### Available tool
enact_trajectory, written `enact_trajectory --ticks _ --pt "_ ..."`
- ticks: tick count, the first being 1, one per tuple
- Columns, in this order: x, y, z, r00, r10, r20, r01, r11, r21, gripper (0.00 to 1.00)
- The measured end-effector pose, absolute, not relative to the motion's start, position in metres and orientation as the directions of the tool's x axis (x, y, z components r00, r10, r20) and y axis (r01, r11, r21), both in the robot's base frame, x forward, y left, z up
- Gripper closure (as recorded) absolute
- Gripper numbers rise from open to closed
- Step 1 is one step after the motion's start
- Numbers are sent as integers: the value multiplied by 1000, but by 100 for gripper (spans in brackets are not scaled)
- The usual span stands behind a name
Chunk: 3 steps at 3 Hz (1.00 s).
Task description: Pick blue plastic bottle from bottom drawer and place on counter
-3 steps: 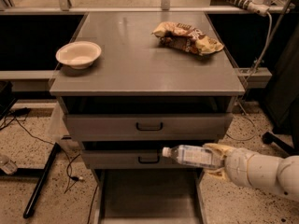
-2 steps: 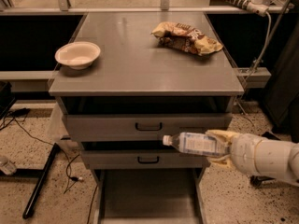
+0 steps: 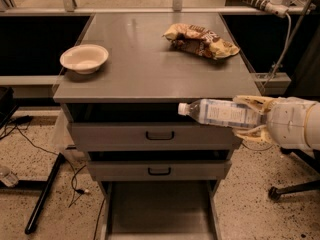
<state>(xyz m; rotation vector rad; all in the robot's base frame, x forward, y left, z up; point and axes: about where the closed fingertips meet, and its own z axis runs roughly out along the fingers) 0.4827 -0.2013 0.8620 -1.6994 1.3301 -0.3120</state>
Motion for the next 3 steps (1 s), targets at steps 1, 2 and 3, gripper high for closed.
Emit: enact_trajectory --ticks 1,2,3 --pt "483 -201 862 383 -865 -325 -630 13 -777 100" --pt "489 -199 867 388 -862 -325 -616 20 -788 100" --pt "519 -193 879 417 -831 -368 -605 48 -795 100"
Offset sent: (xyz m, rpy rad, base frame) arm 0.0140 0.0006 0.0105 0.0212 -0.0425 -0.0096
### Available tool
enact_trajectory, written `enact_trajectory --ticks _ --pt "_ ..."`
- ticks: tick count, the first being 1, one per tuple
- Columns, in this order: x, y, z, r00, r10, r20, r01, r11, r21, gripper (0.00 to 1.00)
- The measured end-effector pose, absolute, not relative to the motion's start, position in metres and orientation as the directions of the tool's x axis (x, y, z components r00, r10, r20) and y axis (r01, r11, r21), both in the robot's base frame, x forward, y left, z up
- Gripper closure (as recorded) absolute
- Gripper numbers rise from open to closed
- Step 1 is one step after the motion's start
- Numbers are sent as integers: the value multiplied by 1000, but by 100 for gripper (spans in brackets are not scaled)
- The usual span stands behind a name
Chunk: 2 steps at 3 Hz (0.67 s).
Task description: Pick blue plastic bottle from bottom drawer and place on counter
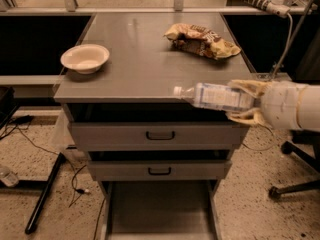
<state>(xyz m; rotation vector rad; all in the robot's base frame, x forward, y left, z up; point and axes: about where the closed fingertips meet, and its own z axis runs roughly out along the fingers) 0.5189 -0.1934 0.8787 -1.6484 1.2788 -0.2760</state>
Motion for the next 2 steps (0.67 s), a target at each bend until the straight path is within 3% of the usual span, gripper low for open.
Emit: enact_trajectory --ticks 2 --pt "608 -158 908 429 -717 -549 -649 179 -740 100"
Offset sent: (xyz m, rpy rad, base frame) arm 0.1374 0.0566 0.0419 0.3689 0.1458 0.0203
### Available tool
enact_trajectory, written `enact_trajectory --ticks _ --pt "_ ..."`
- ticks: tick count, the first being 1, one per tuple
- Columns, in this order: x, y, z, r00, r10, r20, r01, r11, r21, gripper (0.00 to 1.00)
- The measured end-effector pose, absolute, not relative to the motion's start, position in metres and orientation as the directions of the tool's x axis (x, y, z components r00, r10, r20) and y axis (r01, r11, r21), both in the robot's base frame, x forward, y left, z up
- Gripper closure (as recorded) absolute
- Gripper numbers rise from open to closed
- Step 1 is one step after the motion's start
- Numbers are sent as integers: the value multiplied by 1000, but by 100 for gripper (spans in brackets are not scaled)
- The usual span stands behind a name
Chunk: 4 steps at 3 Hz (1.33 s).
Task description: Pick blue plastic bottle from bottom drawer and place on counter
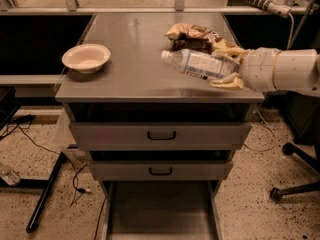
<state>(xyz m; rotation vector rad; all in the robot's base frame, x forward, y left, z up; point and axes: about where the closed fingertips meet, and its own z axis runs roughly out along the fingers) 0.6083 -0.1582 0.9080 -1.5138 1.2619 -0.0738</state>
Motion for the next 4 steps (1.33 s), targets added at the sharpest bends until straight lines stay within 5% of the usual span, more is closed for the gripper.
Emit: enact_trajectory --ticks 2,4 --pt "633 -112 894 338 -691 -639 -751 212 -626 100" --pt "679 -122 901 184 -721 -668 -683 395 -615 100"
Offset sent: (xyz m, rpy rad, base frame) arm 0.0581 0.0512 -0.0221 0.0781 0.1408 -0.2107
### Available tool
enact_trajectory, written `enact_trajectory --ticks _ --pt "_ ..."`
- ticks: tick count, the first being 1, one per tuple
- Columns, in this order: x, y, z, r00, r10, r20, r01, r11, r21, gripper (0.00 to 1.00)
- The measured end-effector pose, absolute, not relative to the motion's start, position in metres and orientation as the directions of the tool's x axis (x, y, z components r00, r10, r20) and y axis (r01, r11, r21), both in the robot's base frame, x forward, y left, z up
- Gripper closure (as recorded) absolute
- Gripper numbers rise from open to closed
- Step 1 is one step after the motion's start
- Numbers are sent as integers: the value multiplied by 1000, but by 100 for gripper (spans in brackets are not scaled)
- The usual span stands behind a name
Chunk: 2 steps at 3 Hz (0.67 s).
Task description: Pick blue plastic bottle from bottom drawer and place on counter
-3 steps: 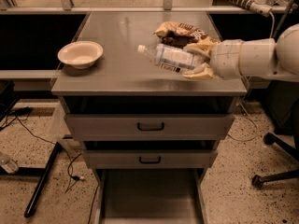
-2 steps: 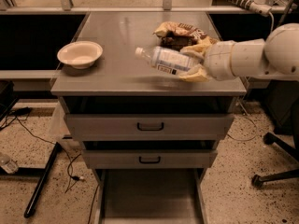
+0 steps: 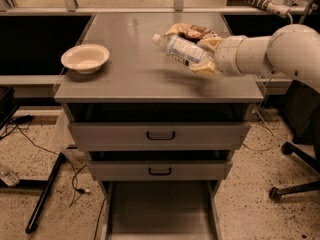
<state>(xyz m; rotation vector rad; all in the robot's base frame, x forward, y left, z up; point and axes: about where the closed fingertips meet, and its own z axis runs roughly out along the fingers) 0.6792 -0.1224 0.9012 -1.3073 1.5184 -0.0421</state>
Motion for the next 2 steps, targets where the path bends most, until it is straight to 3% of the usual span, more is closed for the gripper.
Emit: enact_trajectory --ticks 2 --pt "706 -114 896 152 -670 -727 -721 428 -545 100"
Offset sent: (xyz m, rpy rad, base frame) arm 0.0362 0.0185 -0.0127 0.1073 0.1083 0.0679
